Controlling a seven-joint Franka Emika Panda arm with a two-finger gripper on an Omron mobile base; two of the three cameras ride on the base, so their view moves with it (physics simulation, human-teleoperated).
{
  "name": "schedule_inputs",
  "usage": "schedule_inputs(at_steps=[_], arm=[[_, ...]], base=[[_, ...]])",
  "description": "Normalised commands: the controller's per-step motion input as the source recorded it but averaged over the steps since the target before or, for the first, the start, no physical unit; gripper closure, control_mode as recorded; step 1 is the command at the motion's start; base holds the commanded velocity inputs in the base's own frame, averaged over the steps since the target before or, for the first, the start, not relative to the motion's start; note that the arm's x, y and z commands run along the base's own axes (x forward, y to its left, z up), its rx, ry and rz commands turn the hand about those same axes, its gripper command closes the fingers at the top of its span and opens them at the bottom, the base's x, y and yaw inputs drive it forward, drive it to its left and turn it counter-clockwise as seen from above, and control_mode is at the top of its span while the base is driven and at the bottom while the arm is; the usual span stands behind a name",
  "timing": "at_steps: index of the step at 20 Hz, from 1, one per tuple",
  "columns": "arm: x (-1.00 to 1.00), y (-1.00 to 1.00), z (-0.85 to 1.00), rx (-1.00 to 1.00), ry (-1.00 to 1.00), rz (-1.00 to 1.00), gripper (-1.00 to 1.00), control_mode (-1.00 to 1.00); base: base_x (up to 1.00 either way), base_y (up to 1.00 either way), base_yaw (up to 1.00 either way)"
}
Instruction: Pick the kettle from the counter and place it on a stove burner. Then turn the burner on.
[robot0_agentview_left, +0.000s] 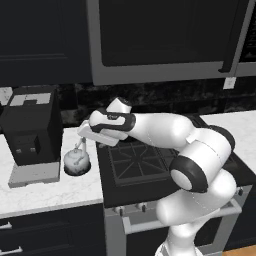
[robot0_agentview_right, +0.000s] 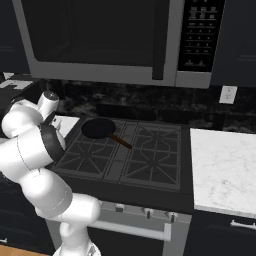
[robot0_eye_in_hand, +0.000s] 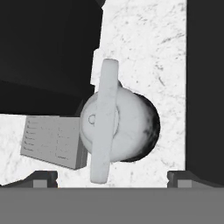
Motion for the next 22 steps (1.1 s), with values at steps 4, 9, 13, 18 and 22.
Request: schedule_inputs(at_steps=[4,9,13,18,22], arm=[[0.00,0.03,-0.08,0.00,0.00,0.00,-1.00,-1.00],[0.01,0.09,-0.10,0.00,0.00,0.00,-1.00,-1.00],[0.02,0.07,-0.06,0.00,0.00,0.00,-1.00,-1.00],[0.05,0.06,-0.06,0.00,0.00,0.00,-1.00,-1.00],[0.04,0.06,-0.01,0.00,0.00,0.00,-1.00,-1.00]], base=[[0.00,0.00,0.00],[0.00,0.00,0.00],[0.00,0.00,0.00],[0.00,0.00,0.00],[0.00,0.00,0.00]])
